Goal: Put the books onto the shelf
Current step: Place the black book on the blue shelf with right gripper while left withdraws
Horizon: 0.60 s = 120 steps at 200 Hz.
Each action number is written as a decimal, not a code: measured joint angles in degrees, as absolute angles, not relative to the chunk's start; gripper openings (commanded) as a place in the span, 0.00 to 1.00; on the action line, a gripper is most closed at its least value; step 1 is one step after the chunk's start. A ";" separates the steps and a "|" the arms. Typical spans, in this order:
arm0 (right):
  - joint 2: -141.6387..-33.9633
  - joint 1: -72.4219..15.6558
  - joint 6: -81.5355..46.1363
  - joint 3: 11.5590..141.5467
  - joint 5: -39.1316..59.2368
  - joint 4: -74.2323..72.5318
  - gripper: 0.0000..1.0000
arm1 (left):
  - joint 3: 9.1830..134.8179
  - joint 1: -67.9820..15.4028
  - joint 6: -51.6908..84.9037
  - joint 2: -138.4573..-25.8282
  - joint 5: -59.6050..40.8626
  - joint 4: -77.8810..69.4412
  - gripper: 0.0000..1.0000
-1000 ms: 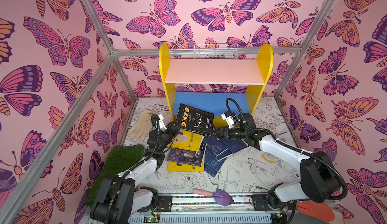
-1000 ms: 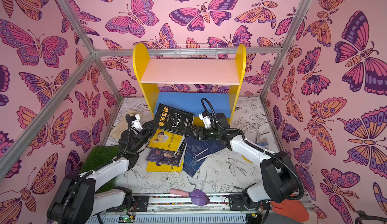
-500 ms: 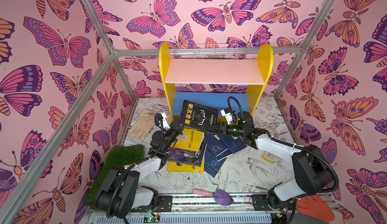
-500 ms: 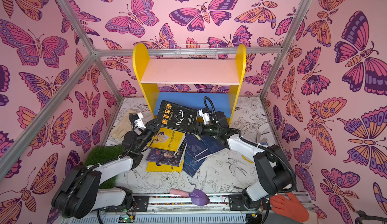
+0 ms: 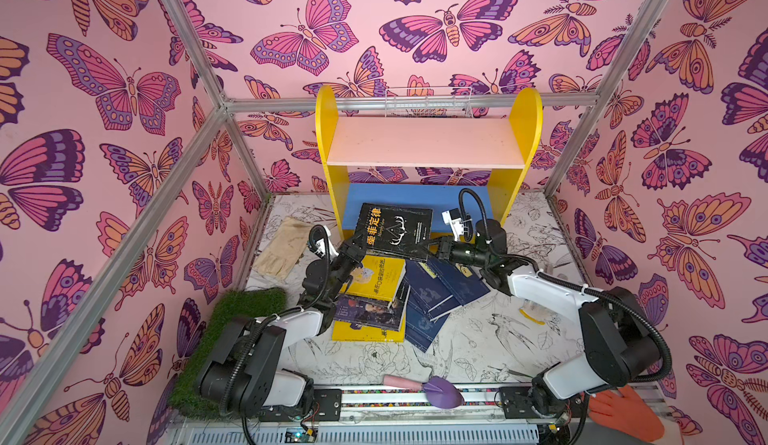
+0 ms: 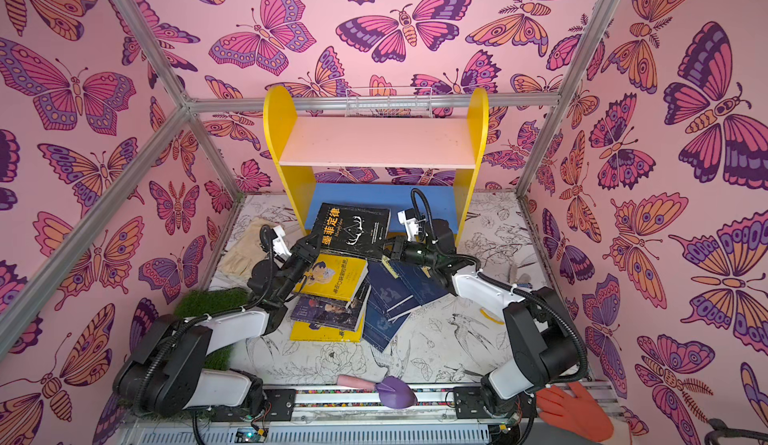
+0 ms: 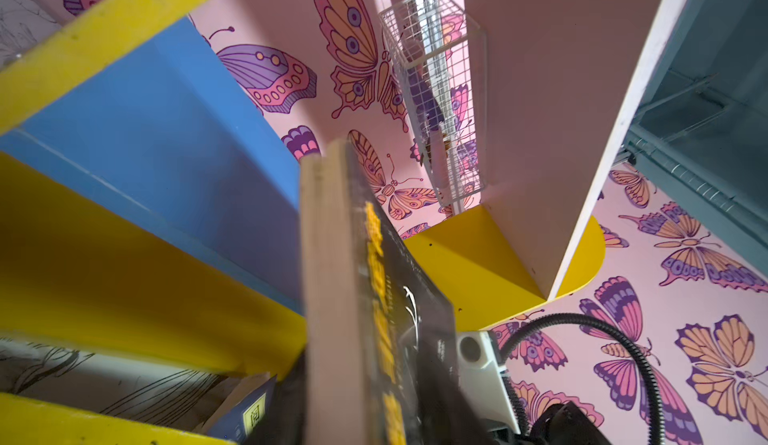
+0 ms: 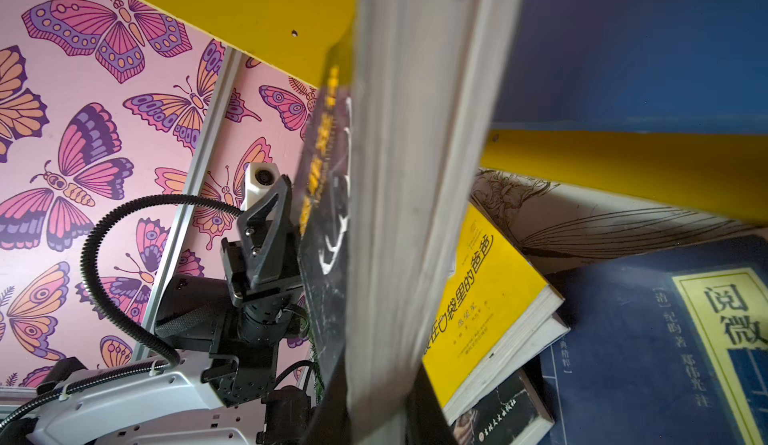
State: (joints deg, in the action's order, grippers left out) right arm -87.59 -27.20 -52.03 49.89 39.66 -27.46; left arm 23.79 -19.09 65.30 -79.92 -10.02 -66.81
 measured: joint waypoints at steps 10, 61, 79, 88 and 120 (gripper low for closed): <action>-87.46 -27.22 -51.99 49.89 39.11 -27.16 0.00 | 23.29 -19.38 65.10 -79.15 -9.85 -65.04 0.80; -88.38 -26.92 -50.43 53.06 36.12 -23.94 0.00 | 21.87 -17.45 66.08 -65.06 -6.35 -44.62 0.93; -90.04 -26.76 -48.93 57.01 35.75 -22.41 0.00 | 21.37 -14.17 67.72 -59.33 -5.39 -33.71 0.93; -91.24 -26.74 -47.88 59.27 35.57 -21.71 0.00 | 21.32 -12.12 68.31 -56.93 -4.91 -27.55 0.92; -97.14 -26.74 -45.28 67.72 34.26 -18.48 0.00 | 21.41 -6.04 68.14 -52.97 -4.69 -9.06 0.92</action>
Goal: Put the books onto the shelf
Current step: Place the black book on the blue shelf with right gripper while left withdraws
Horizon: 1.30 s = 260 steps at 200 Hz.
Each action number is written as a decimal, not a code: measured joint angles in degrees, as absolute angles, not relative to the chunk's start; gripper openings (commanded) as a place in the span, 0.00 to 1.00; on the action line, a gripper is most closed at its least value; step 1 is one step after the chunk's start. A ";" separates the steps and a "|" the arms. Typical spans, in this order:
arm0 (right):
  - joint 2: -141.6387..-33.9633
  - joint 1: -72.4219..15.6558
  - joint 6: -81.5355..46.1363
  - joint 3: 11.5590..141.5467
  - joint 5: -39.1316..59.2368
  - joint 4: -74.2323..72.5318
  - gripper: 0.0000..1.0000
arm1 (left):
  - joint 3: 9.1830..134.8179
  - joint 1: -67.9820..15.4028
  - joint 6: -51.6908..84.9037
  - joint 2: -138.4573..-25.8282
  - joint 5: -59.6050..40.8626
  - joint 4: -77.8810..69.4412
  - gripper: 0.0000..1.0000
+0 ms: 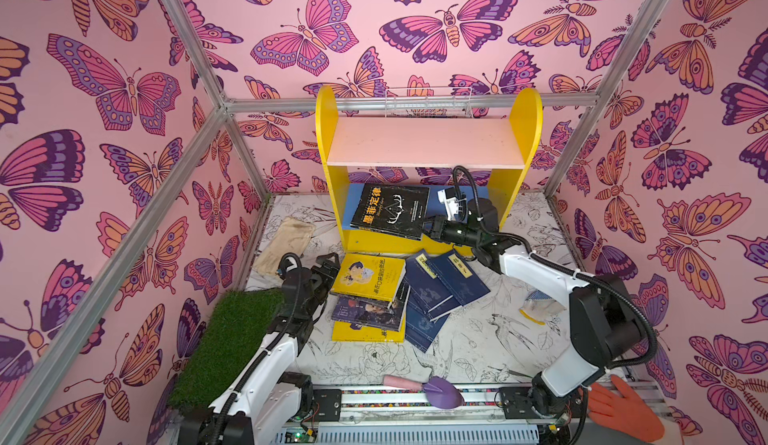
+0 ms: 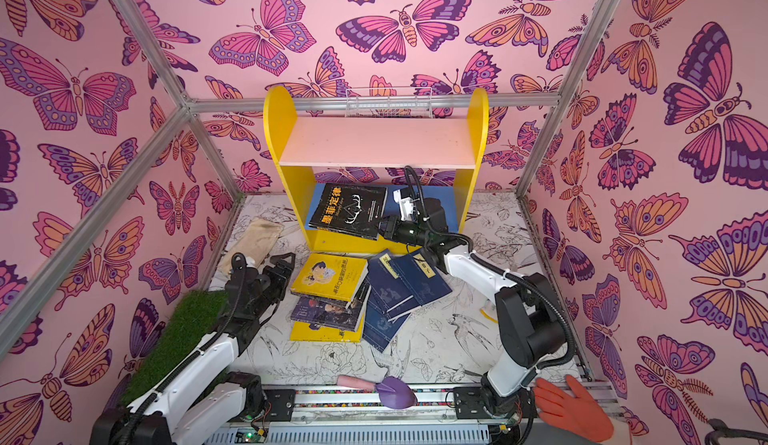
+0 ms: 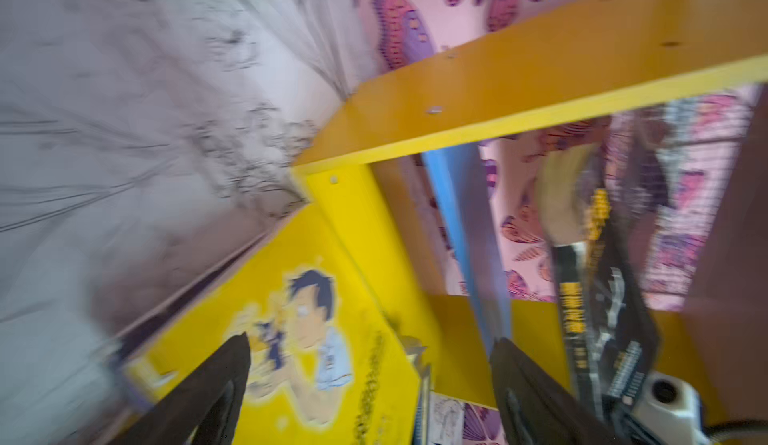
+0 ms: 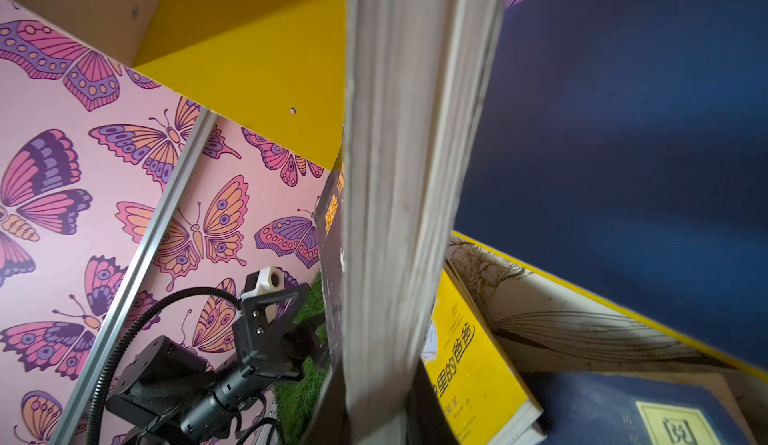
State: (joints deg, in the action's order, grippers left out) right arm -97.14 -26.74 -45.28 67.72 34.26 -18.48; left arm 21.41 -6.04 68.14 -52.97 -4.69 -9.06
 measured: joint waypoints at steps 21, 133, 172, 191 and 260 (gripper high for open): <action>-102.00 -26.74 -44.03 72.97 33.36 -16.51 0.00 | 21.41 -4.47 67.64 -53.34 -5.15 -2.42 0.92; -117.49 -26.70 -40.27 92.07 34.98 -3.81 0.00 | 24.49 -4.12 63.83 -57.63 -8.10 4.82 0.91; -122.04 -25.87 -38.26 99.22 37.12 1.23 0.16 | 24.53 -4.12 63.44 -57.98 -8.27 5.06 0.91; -123.04 -25.76 -37.28 101.43 36.12 3.36 0.50 | 24.73 -4.12 63.44 -58.00 -8.62 5.58 0.91; -112.88 -26.72 -35.86 89.41 21.47 2.81 0.82 | 25.26 -4.14 63.13 -57.98 -8.29 6.50 0.91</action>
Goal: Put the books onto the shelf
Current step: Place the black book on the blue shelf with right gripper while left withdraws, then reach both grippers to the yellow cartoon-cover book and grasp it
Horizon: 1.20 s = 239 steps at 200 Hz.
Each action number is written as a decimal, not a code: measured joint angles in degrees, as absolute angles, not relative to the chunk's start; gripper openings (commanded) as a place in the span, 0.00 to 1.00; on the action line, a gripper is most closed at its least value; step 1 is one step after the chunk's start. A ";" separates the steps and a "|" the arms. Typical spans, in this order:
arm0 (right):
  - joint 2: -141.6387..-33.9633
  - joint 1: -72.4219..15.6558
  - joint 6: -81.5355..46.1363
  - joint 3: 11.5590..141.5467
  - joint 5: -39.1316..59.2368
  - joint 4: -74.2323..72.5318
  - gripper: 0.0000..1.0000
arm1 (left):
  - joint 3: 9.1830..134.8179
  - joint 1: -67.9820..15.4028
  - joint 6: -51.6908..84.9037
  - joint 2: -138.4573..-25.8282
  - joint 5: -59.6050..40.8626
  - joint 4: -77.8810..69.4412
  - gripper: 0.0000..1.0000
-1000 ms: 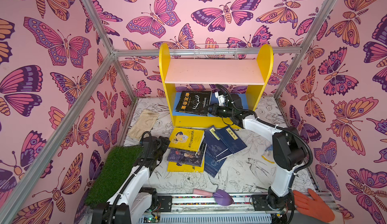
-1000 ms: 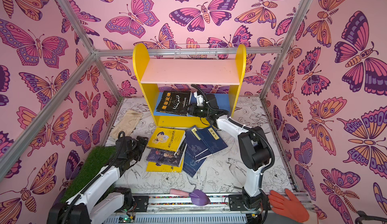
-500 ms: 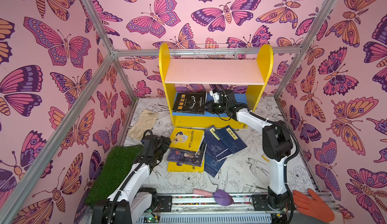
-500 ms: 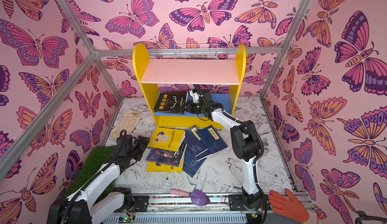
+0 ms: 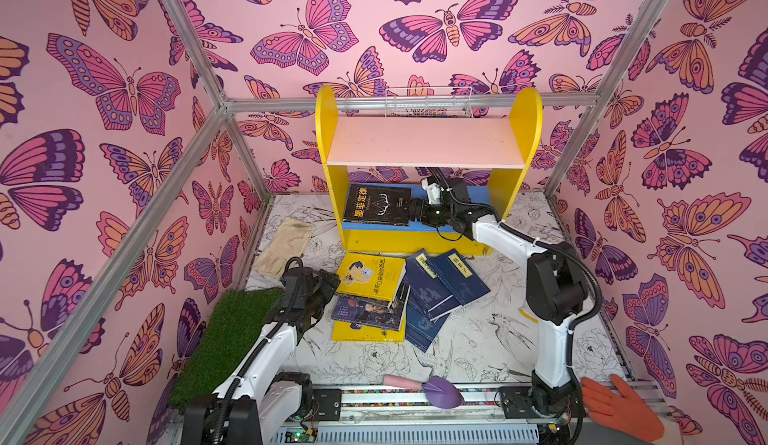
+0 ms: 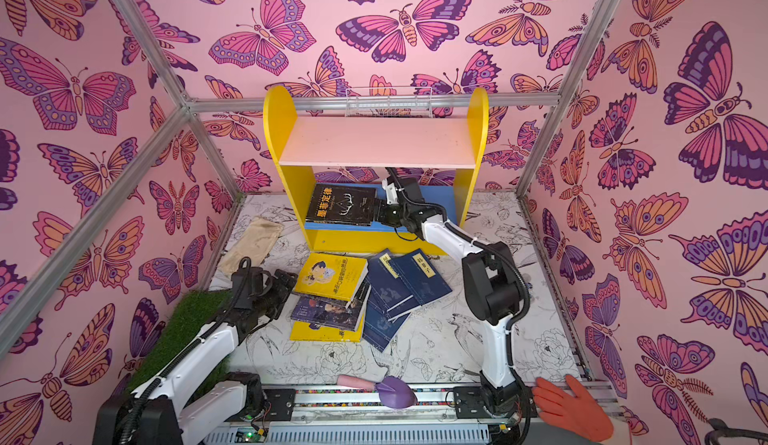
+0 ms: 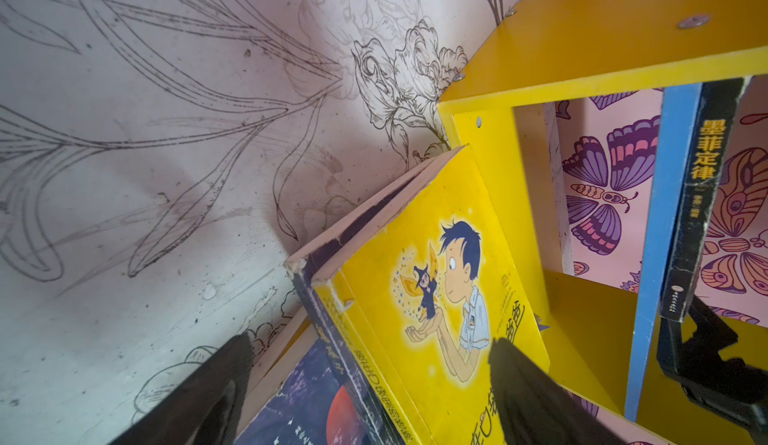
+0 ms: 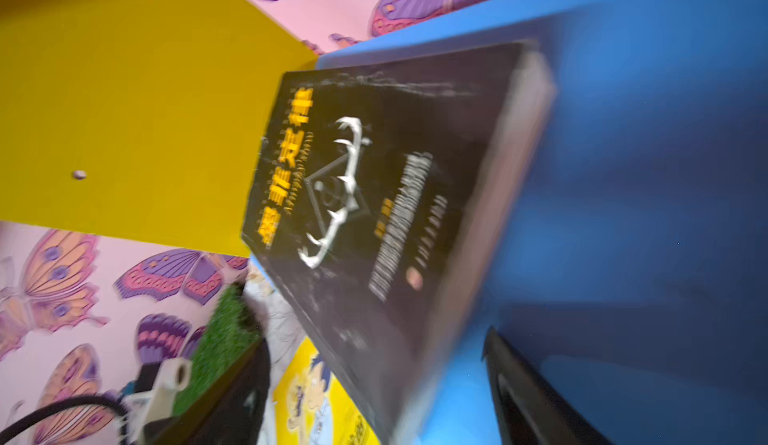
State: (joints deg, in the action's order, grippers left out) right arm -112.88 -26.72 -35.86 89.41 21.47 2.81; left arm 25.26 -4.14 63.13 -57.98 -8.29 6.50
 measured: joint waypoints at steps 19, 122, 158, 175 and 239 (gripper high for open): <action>-106.98 -26.85 -35.51 82.35 15.42 2.66 0.81 | 25.36 -4.14 62.59 -58.00 -7.57 7.05 0.91; -96.44 -45.60 -22.76 63.88 8.40 6.33 0.81 | 31.94 -4.14 56.31 -68.75 -5.30 7.84 0.90; -100.75 -47.55 -18.90 66.94 8.38 11.77 0.81 | 36.14 -4.29 53.01 -74.22 -5.56 7.60 0.89; -101.62 -47.40 -18.09 67.59 8.40 13.10 0.81 | 37.30 -4.93 51.53 -76.42 -5.58 7.55 0.88; -102.43 -47.40 -17.50 69.17 8.45 14.87 0.80 | 39.09 -8.64 46.50 -79.40 -5.08 7.75 0.86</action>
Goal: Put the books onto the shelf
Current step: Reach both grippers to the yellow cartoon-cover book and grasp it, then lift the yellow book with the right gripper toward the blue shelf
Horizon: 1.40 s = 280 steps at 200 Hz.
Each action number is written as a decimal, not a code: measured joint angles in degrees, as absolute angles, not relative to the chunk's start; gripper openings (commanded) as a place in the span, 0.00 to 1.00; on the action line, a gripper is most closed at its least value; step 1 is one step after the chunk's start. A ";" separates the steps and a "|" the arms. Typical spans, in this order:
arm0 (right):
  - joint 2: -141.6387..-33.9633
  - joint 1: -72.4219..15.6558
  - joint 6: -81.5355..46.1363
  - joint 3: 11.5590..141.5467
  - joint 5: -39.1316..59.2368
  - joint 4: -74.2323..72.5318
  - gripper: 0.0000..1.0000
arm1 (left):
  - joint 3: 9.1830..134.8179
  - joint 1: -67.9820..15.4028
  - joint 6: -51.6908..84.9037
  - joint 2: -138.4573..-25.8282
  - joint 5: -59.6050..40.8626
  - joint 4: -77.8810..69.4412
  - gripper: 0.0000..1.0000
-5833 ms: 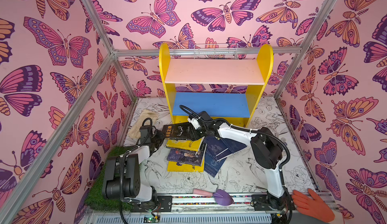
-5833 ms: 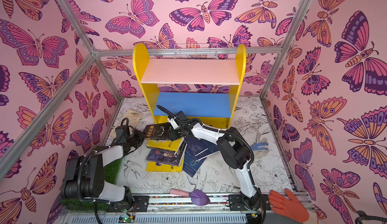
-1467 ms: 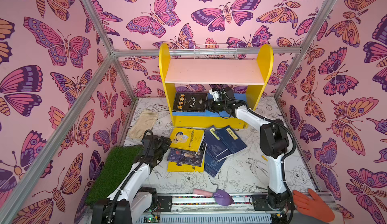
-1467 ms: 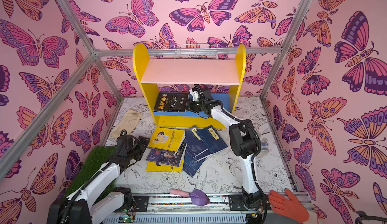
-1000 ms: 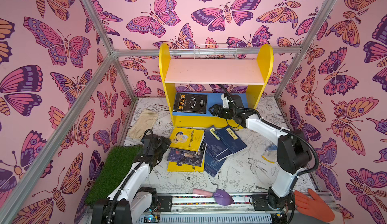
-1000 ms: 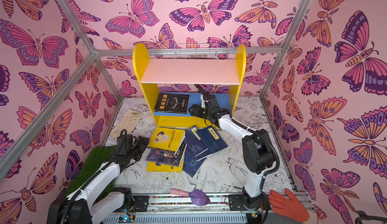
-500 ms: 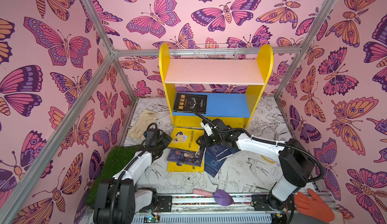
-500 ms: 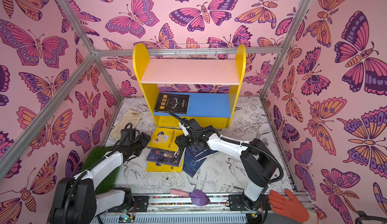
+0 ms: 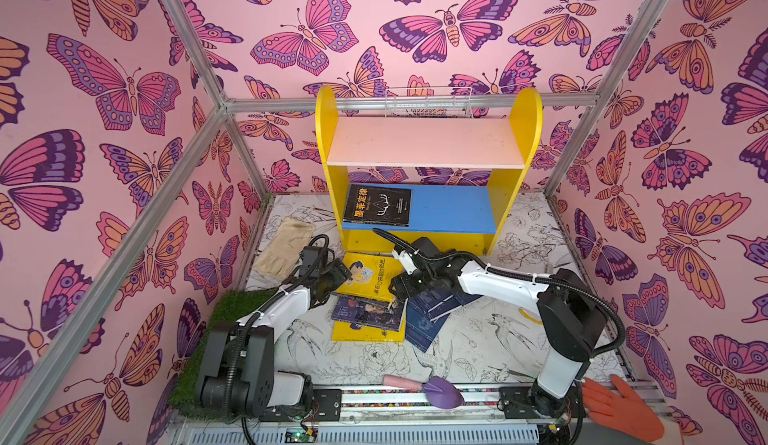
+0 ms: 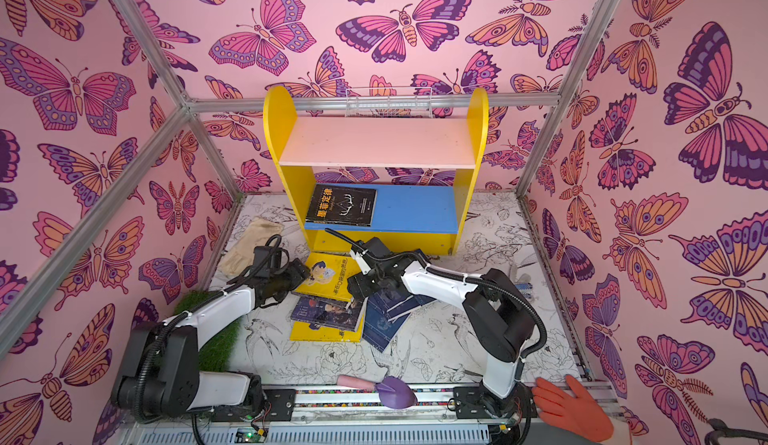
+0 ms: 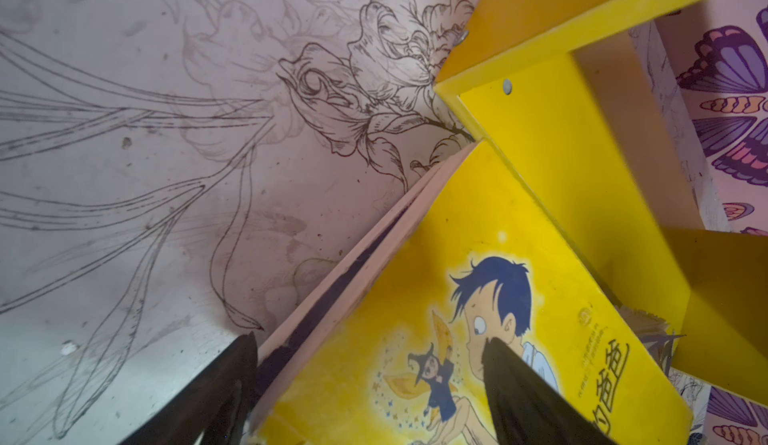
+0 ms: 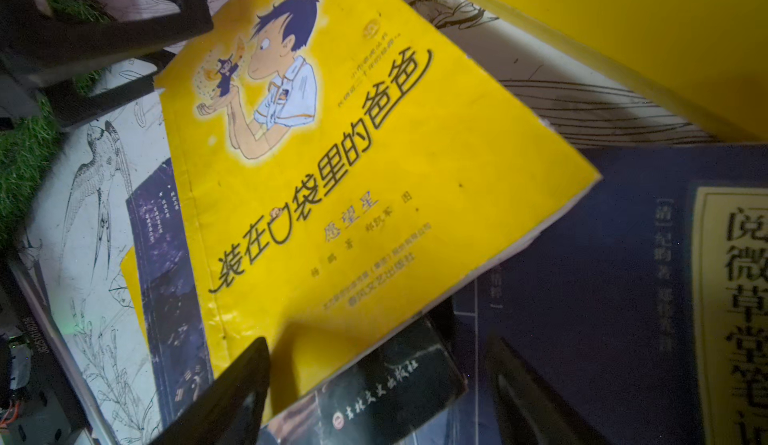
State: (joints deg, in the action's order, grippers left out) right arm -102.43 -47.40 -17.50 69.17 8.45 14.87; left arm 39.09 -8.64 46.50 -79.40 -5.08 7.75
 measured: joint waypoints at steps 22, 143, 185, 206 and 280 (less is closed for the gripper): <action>-102.43 -47.40 -17.47 69.19 8.45 15.05 0.80 | 39.97 -9.34 45.21 -80.86 -4.99 7.75 0.84; -99.70 -42.87 -16.62 64.55 13.67 12.64 0.80 | 41.25 -15.51 41.45 -82.35 -6.15 6.90 0.74; -98.13 -38.79 -18.94 60.90 18.46 9.98 0.79 | 39.88 -17.41 41.50 -80.23 -6.52 6.74 0.68; -97.97 -36.64 -20.78 59.48 21.30 8.10 0.76 | 39.83 -17.69 41.34 -80.07 -7.11 6.94 0.64; -98.10 -34.96 -24.08 58.98 28.21 4.67 0.64 | 39.92 -18.06 39.83 -81.10 -8.47 6.37 0.51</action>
State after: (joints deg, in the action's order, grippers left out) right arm -98.10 -34.96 -24.08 58.98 28.21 4.67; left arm 39.92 -18.06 39.83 -81.10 -8.47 6.37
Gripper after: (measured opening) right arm 0.639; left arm 0.527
